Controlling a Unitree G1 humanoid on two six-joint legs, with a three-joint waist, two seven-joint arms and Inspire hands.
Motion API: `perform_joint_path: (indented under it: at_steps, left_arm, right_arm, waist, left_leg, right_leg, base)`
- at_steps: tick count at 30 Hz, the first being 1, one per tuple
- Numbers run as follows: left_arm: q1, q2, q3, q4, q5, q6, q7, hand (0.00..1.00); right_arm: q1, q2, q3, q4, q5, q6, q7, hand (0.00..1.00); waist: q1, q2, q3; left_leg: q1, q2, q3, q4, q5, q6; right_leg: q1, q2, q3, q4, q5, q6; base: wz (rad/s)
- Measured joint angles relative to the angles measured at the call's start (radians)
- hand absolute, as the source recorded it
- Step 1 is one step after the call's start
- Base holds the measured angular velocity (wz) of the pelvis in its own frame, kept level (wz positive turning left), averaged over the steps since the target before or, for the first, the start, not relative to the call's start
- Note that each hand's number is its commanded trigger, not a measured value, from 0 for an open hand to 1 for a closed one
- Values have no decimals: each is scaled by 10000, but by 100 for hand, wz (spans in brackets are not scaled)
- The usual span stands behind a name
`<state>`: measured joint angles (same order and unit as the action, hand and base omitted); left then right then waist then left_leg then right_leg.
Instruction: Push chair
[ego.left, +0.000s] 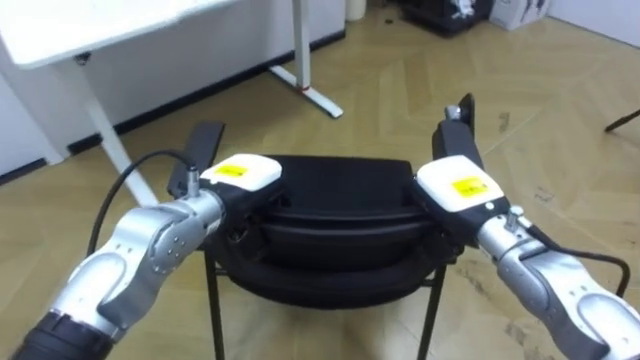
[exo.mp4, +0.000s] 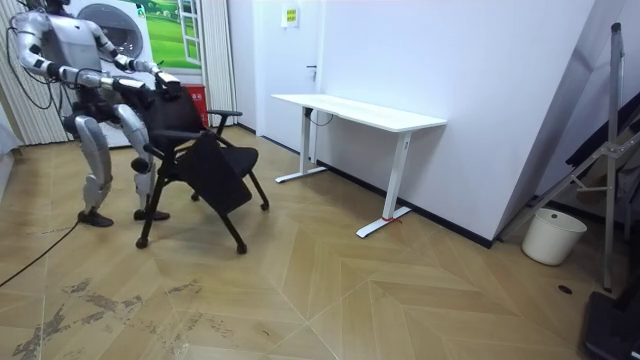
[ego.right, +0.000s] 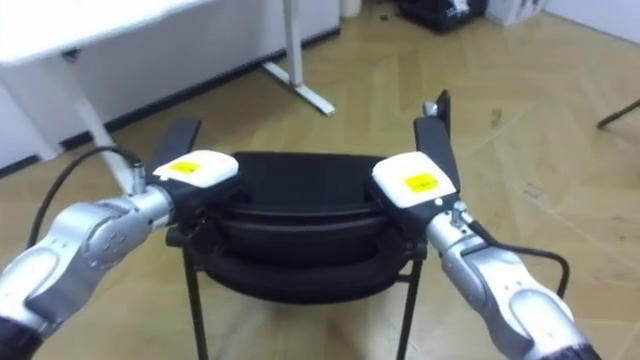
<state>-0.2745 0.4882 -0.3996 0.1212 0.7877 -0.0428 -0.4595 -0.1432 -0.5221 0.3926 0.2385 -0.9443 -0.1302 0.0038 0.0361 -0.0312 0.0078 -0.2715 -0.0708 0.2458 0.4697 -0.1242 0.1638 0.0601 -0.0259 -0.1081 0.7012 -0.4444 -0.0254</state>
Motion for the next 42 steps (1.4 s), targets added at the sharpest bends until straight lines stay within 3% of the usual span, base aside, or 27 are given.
perform_joint_path:
  at_steps: [1,2,3,4,5,8,12,15,18,19,20,21,22,23,24,26,27,29,30,31,32,33,35,37,39,41,42]
  left_arm:
    - [7,4,-7,30,-10,-22,-31,100]
    - [18,-39,-70,107,-8,-37,-35,100]
    - [18,-50,-91,118,-9,-41,-48,100]
    - [17,-52,-115,118,-23,-59,-50,100]
    - [13,-44,-113,115,-60,-71,0,100]
    - [12,-36,-161,150,-222,-82,171,100]
    - [-28,12,-161,225,-446,-117,190,100]
    - [-46,133,-170,257,-706,-183,233,100]
    - [-44,137,-211,431,-702,-255,397,100]
    - [-56,142,-294,643,-694,-306,491,100]
    - [-427,402,-550,679,-828,-394,549,100]
    - [-663,586,-646,622,-1000,-454,581,100]
    - [-885,804,-736,502,-1122,-459,777,100]
    - [-889,781,-753,585,-999,-285,763,100]
    - [-887,784,-758,605,-956,-287,719,100]
    - [-833,824,-783,644,-956,-388,570,100]
    - [-810,987,-758,646,-956,-459,529,100]
    - [-779,1167,-729,621,-959,-510,623,100]
    - [-781,1179,-700,621,-953,-497,698,100]
    - [-787,1176,-639,631,-933,-455,781,100]
    - [-788,1115,-623,658,-797,-389,869,100]
    - [-788,1048,-617,690,-741,-379,917,100]
    - [-785,973,-614,739,-724,-403,1011,100]
    - [-775,899,-620,904,-724,-444,1175,100]
    - [-776,845,-619,961,-696,-433,1462,100]
    - [-775,796,-615,1065,-677,-402,1808,100]
    - [-771,759,-632,1099,-678,-414,1855,100]
  right_arm:
    - [13,32,21,99,7,-24,0,100]
    - [40,23,49,216,12,-93,-2,100]
    - [39,6,55,247,27,-119,-2,100]
    - [38,-34,53,257,52,-143,-5,100]
    - [-6,-88,32,256,95,-204,-15,100]
    - [-63,-237,27,302,184,-334,-34,100]
    - [-108,-310,125,476,421,-461,-81,100]
    - [-105,-353,184,447,445,-496,-133,100]
    - [-86,-315,211,466,395,-495,-160,100]
    - [-72,-240,294,549,392,-464,-161,100]
    - [-24,-271,227,391,475,-500,-129,100]
    - [-29,-444,169,209,642,-523,-23,100]
    - [-157,-559,172,22,925,-469,215,100]
    - [-170,-318,200,71,865,-352,474,100]
    - [-170,-322,220,42,857,-386,584,100]
    - [-153,-414,292,13,874,-664,825,100]
    - [-148,-410,385,-39,872,-707,841,100]
    - [-185,-384,488,-105,864,-706,680,100]
    - [-236,-345,489,-86,790,-703,628,100]
    - [-430,-169,538,79,687,-681,636,100]
    - [-539,-163,571,201,661,-695,646,100]
    - [-548,-196,570,211,654,-703,636,100]
    - [-592,-269,570,236,643,-763,607,100]
    - [-692,-282,600,355,520,-869,576,100]
    - [-821,-326,613,376,306,-955,512,100]
    - [-950,-327,651,472,298,-923,409,100]
    - [-946,-358,668,472,299,-913,400,100]
  waist:
    - [-129,-63,74]
    - [-303,-57,98]
    - [-372,-31,113]
    - [-532,36,126]
    - [-650,183,167]
    - [-870,486,210]
    - [-924,592,236]
    - [-1146,676,266]
    - [-1359,787,259]
    - [-1389,613,169]
    - [-1491,408,172]
    - [-1502,530,129]
    - [-1564,591,177]
    - [-1448,529,84]
    - [-1454,520,77]
    - [-1401,411,42]
    - [-1354,401,59]
    - [-1234,525,112]
    - [-1165,561,113]
    - [-1167,472,105]
    - [-1137,384,122]
    - [-1146,350,131]
    - [-1125,243,194]
    - [-1133,132,244]
    - [-1108,60,274]
    - [-1082,18,298]
    - [-1090,0,301]
  left_leg:
    - [315,-146,-12,-2,-203,214]
    - [591,-215,-15,0,-405,348]
    - [688,-231,-15,3,-486,383]
    - [798,-251,-15,9,-621,459]
    - [853,-255,-28,51,-750,549]
    - [962,-120,-21,289,-1071,573]
    - [1145,55,45,734,-1631,591]
    - [1238,54,-44,853,-2005,63]
    - [1496,15,-91,590,-2132,-401]
    - [1741,-159,-106,261,-2173,-1666]
    - [1297,409,-372,2032,-2768,-1104]
    - [1028,801,-934,2835,-3325,-1217]
    - [744,798,-1240,3584,-4132,-982]
    - [969,904,-1272,3506,-4319,-1162]
    - [1153,908,-1331,3257,-4322,-1173]
    - [1890,866,-1262,2226,-4066,-1551]
    - [2374,875,-1159,1614,-3888,-1602]
    - [2796,1084,-1127,1523,-3788,-1651]
    - [2752,1198,-1145,1780,-3755,-1715]
    - [2528,1365,-1079,2438,-3539,-2111]
    - [2417,1510,-879,3027,-3222,-2370]
    - [2394,1526,-809,3252,-3017,-2219]
    - [2248,1690,-493,4099,-2085,-1785]
    - [1977,1812,-421,4841,-1170,-1819]
    - [1220,2143,-407,5056,-1494,-1596]
    - [-162,2571,-544,4513,-1665,-1649]
    - [-375,2583,-571,4031,-1639,-1690]
  right_leg:
    - [-599,-334,-113,1643,621,688]
    - [-1127,-646,-293,3019,1680,950]
    - [-1389,-777,-327,3562,2245,968]
    - [-1940,-1004,-341,4522,3173,1014]
    - [-2577,-1233,-334,5433,3428,980]
    - [-3924,-1665,-305,6779,3438,870]
    - [-4673,-1607,-220,5702,3404,859]
    - [-4825,-1484,-521,3209,3171,827]
    - [-4495,-911,-774,-137,3266,657]
    - [-4265,-863,-848,-1455,3480,394]
    - [-4470,-881,-991,-1597,3548,533]
    - [-4659,-847,-1042,-1219,3501,607]
    - [-4914,-714,-1013,-746,3441,698]
    - [-4709,-518,-1036,-745,3436,626]
    - [-4539,-449,-1041,-809,3433,617]
    - [-3992,-261,-1196,-1156,3481,528]
    - [-3521,-58,-1417,-1551,3485,299]
    - [-2725,456,-1813,-2349,3240,-538]
    - [-2603,478,-1865,-2315,3164,-627]
    - [-2456,477,-1999,-2182,2914,-740]
    - [-2319,420,-2021,-1991,2608,-748]
    - [-2226,395,-2042,-1941,2442,-728]
    - [-1717,322,-2176,-2082,2018,-721]
    - [-1158,283,-2082,-2534,1927,-715]
    - [-923,255,-2054,-2722,1788,-702]
    - [-621,227,-2030,-2932,1565,-630]
    - [-494,186,-2025,-2974,1493,-585]
  base:
    - [7]
    - [6]
    - [0]
    - [0]
    - [0]
    - [-6]
    - [-12]
    - [2]
    - [0]
    - [24]
    - [34]
    - [38]
    - [0]
    - [0]
    - [0]
    - [-1]
    - [-26]
    - [-39]
    - [-31]
    - [-6]
    - [8]
    - [15]
    - [8]
    - [9]
    - [3]
    - [-9]
    - [0]
